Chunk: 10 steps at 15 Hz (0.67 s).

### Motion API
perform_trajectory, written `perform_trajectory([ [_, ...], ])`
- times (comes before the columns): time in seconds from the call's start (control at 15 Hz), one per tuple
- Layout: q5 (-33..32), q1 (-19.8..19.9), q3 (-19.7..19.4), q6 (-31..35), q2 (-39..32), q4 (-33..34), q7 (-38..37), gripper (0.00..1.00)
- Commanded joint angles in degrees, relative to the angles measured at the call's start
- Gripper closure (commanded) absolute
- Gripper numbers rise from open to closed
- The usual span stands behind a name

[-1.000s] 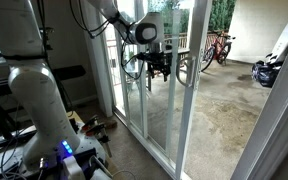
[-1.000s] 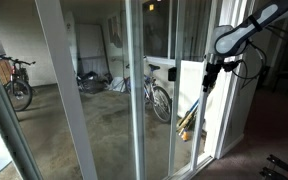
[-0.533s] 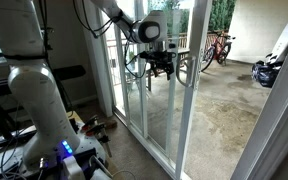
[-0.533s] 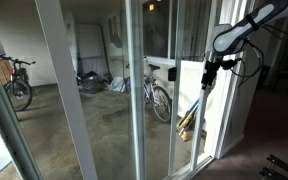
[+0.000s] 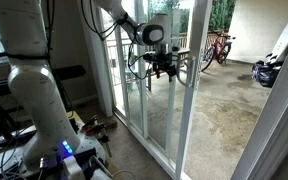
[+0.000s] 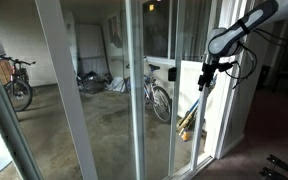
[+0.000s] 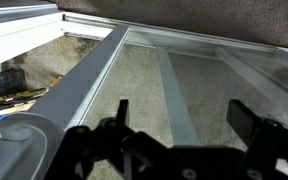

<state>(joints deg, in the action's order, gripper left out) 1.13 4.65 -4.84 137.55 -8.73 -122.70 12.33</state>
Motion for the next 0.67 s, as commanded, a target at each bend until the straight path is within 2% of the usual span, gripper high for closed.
perform_trajectory([
  [0.0, 3.14, 2.18, 0.05, -1.85, -0.75, 2.09, 3.68, 0.00],
  [0.33, 6.85, 4.54, -1.27, -3.56, -0.85, 3.37, 7.42, 0.00],
  [0.6, 8.07, 8.70, -3.89, -6.42, -2.17, 7.03, 11.35, 0.00],
])
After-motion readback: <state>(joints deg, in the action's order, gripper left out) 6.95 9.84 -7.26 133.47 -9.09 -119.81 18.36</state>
